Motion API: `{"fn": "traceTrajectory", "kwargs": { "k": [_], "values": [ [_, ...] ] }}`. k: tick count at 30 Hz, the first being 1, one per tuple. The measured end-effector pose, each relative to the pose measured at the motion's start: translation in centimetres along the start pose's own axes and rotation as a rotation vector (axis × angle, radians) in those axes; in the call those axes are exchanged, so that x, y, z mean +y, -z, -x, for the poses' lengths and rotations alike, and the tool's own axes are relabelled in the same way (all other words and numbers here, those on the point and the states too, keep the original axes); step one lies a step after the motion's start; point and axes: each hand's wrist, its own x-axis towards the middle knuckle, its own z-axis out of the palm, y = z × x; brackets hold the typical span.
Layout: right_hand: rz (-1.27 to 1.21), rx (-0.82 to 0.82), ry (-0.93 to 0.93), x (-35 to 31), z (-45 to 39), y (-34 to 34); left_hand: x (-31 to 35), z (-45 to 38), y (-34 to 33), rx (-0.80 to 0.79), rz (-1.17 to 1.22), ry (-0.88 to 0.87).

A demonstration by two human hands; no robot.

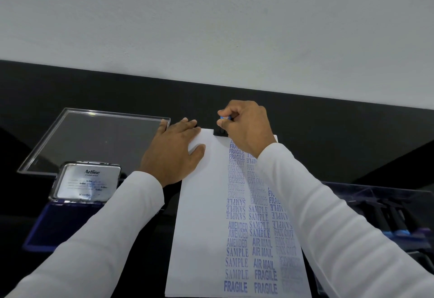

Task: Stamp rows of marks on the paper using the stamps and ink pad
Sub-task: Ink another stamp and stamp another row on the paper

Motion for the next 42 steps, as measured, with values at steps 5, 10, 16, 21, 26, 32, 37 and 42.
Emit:
{"fn": "traceTrajectory", "kwargs": {
  "k": [5,10,16,21,26,32,37,42],
  "values": [
    [0.003,0.0,-0.003,0.1,0.1,0.0,0.1,0.0,0.0,-0.009,0.002,0.003],
    [0.004,0.006,-0.014,0.1,0.1,-0.2,0.1,-0.1,0.0,-0.016,-0.004,0.012],
    [0.004,0.01,-0.015,0.0,0.3,-0.1,0.1,-0.1,-0.1,-0.017,-0.005,0.013],
    [-0.033,0.02,-0.029,-0.3,0.5,0.0,0.0,0.0,0.0,0.002,-0.001,0.007],
    [-0.071,-0.012,-0.07,-0.4,0.5,0.2,0.1,0.0,0.0,-0.008,-0.011,0.012],
    [-0.294,0.169,-0.12,-0.3,1.9,1.0,0.2,0.1,0.1,0.007,-0.002,0.006],
    [-0.364,0.379,-0.22,0.5,3.0,2.1,0.1,0.2,0.0,0.013,0.011,0.011],
    [-0.379,0.397,-0.305,1.3,4.1,2.2,0.0,0.2,-0.1,0.025,0.011,0.0]
  ]
}}
